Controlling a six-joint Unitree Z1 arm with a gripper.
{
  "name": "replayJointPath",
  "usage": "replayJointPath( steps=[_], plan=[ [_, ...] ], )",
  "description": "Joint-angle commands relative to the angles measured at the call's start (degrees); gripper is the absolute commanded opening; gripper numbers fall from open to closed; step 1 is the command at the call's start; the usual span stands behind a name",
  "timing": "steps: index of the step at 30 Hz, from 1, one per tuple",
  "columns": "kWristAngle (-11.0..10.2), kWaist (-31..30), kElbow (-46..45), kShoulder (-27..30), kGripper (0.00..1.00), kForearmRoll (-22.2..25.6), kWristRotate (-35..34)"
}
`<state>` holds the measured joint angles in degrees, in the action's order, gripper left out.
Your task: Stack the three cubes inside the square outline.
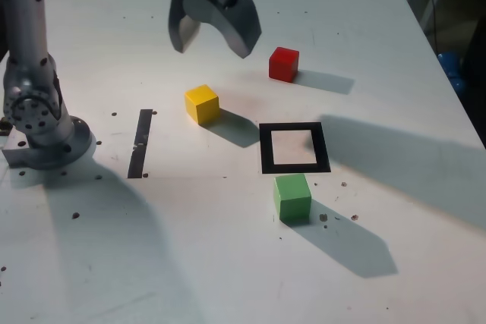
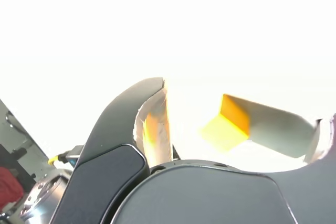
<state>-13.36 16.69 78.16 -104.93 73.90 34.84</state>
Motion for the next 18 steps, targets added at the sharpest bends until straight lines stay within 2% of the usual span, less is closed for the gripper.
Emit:
replayJointPath(
  steps=[1, 18],
  plan=[
    [-0.15, 0.28, 1.82, -1.55, 0.99, 0.39, 0.71],
    [-0.48, 2.25, 20.68, -18.05, 0.96, 3.07, 4.56]
  ],
)
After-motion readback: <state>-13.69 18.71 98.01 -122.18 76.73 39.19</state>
